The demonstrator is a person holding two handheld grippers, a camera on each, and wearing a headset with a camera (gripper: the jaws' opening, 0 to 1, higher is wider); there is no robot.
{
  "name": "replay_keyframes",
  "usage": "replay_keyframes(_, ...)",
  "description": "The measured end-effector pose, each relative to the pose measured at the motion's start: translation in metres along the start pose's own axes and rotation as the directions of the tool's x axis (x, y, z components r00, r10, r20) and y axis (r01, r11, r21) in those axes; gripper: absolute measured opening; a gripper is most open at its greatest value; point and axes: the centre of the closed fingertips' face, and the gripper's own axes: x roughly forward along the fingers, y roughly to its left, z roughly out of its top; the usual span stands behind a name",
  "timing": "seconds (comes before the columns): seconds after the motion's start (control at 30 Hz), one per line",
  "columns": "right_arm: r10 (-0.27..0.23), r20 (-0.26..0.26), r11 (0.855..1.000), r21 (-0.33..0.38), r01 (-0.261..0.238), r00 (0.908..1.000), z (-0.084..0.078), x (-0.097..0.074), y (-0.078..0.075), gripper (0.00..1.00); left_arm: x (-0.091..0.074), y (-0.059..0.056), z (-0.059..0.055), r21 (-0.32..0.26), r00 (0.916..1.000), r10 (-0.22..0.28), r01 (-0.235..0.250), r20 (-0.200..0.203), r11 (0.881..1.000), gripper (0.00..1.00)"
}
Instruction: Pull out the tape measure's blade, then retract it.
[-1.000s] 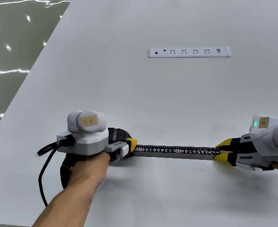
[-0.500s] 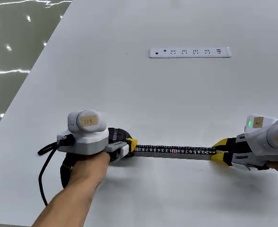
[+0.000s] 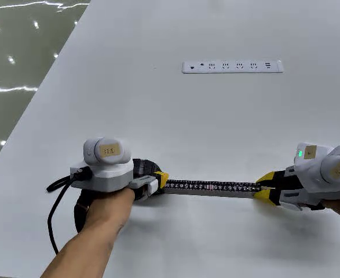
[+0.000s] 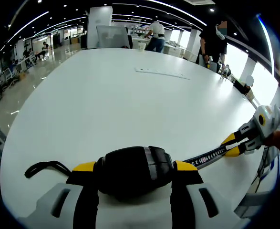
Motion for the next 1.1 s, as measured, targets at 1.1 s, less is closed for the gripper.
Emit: replay_keyframes(1.1,0.021,0.008,1.0,-0.009,-0.021,0.9997,0.017,0.017,0.007,0.09,0.001,0.002,-0.001,-0.003,1.0,-0.007,0.007,-0.003,1.0,0.55)
